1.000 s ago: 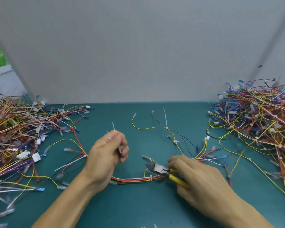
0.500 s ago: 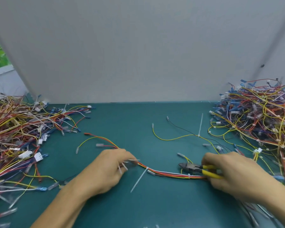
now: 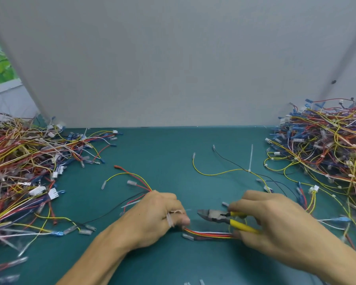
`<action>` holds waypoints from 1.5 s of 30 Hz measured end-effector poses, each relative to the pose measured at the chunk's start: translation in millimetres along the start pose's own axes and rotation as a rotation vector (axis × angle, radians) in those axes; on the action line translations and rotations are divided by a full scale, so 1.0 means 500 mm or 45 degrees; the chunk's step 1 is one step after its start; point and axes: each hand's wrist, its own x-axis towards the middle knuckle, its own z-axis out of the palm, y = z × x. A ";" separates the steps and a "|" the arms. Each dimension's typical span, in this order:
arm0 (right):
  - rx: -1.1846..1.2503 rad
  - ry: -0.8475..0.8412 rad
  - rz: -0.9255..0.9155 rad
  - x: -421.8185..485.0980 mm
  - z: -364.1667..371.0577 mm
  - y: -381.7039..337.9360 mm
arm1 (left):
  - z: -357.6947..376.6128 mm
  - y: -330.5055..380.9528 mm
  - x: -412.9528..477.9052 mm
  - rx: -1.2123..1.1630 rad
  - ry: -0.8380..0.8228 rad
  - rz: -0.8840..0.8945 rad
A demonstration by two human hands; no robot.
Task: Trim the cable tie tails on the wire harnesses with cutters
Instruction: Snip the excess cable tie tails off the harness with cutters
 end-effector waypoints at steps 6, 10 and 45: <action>-0.081 0.003 -0.003 0.005 0.003 -0.039 | -0.012 0.002 0.003 -0.295 -0.036 -0.186; -0.118 0.000 0.067 -0.003 0.012 -0.039 | -0.014 -0.001 0.002 -0.321 -0.041 -0.219; -0.108 -0.044 0.098 0.000 0.049 -0.067 | -0.007 0.011 0.007 -0.241 -0.027 -0.257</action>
